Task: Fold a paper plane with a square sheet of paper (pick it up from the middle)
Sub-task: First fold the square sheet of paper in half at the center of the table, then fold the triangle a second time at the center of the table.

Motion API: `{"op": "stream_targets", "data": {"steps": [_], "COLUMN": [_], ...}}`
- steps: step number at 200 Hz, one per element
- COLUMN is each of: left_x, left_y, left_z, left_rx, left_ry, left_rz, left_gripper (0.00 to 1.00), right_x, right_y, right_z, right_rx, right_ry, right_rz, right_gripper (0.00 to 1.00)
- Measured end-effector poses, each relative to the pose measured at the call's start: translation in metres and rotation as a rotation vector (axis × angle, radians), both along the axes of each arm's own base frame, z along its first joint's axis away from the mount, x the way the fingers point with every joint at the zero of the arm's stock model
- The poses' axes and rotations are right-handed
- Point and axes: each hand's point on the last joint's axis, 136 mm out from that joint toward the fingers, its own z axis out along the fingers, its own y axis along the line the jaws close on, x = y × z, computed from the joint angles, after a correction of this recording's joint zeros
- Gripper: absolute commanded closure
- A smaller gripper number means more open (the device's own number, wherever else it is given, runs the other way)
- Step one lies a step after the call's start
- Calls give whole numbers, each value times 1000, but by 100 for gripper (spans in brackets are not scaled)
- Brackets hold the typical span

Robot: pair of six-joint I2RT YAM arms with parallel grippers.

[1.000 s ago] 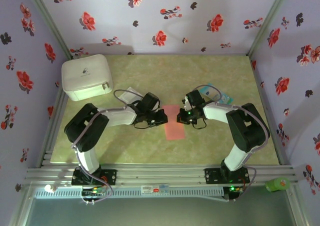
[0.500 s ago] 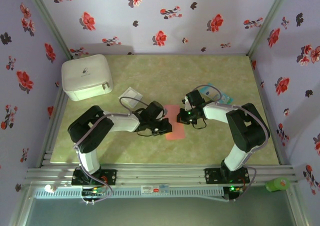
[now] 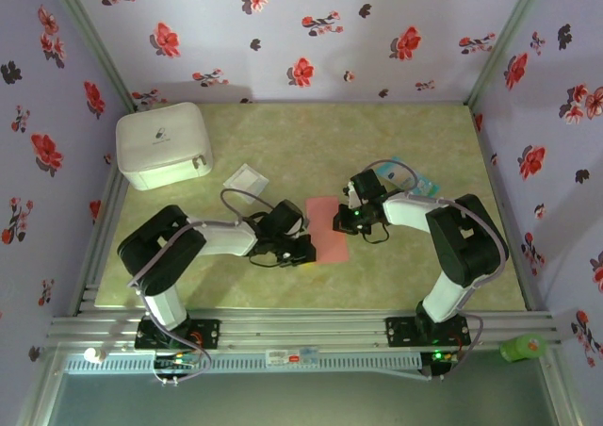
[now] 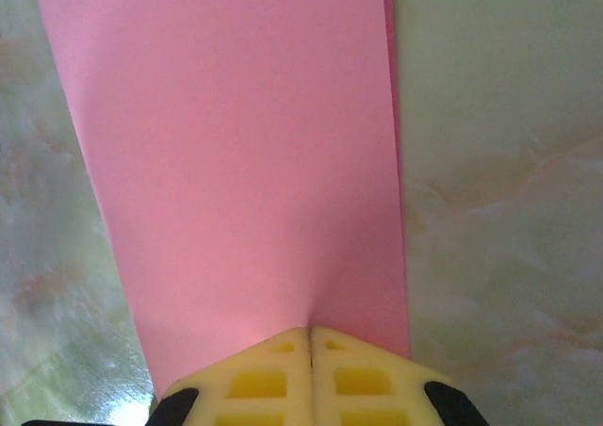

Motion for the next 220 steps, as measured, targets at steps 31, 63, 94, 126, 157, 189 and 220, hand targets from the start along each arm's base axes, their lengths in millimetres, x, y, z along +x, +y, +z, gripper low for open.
{"op": "stream_targets", "data": {"steps": [31,63,94,126,157,189,220], "left_x": [-7,-13,-3,32,85,138,161], "left_y": [1,4,12,25,38,12,-15], "left_z": [1,13,44,68,82,105,107], "left_rx": [46,109,95,59,6,-70,-103], "left_ry": [-5,-39,-126,-189,-206,-230,-231], "left_rz": [-41,-83,-56,58,204,225,182], "left_gripper": [91,91,91,90,88,88,89], "right_x": [0,0,0,0,17,30,18], "right_y": [0,0,1,3,11,5,-13], "right_z": [0,0,1,7,35,85,95], "right_rx": [0,0,6,12,36,77,99], "right_ry": [0,0,0,18,-20,-129,-130], "right_rz": [0,0,3,6,-16,-87,-172], "right_gripper": [100,100,100,95,90,89,86]}}
